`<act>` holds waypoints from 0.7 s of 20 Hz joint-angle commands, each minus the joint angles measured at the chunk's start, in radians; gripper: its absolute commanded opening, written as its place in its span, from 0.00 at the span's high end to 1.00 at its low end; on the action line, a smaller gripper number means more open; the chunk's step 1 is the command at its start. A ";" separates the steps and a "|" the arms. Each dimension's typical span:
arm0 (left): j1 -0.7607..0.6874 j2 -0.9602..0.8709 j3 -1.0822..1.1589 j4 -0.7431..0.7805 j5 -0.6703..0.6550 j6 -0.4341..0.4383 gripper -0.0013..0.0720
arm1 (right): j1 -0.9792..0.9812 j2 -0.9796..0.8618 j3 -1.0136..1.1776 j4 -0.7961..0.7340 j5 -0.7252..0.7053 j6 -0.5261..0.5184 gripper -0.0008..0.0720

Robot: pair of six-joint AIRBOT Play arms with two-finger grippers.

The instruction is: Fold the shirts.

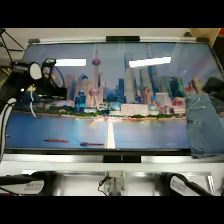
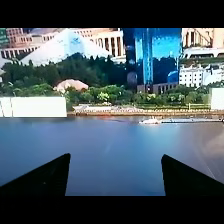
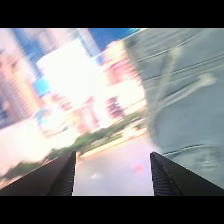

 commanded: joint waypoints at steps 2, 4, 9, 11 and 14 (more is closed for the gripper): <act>-0.053 -0.058 0.062 -0.042 -0.079 -0.031 0.00 | 0.204 -0.111 0.018 0.143 0.135 0.037 0.20; -0.081 -0.058 0.063 -0.042 -0.011 -0.032 0.00 | 0.240 -0.113 0.018 0.121 0.128 0.034 0.20; -0.123 -0.057 0.062 -0.043 0.020 -0.001 0.00 | 0.260 -0.113 0.018 0.154 0.114 0.034 0.20; -0.137 -0.043 0.048 -0.042 -0.021 0.051 0.00 | 0.260 -0.113 0.018 0.153 0.113 0.034 0.20; -0.130 0.049 -0.092 -0.042 0.079 0.051 0.00 | 0.260 -0.113 0.018 0.153 0.114 0.034 0.20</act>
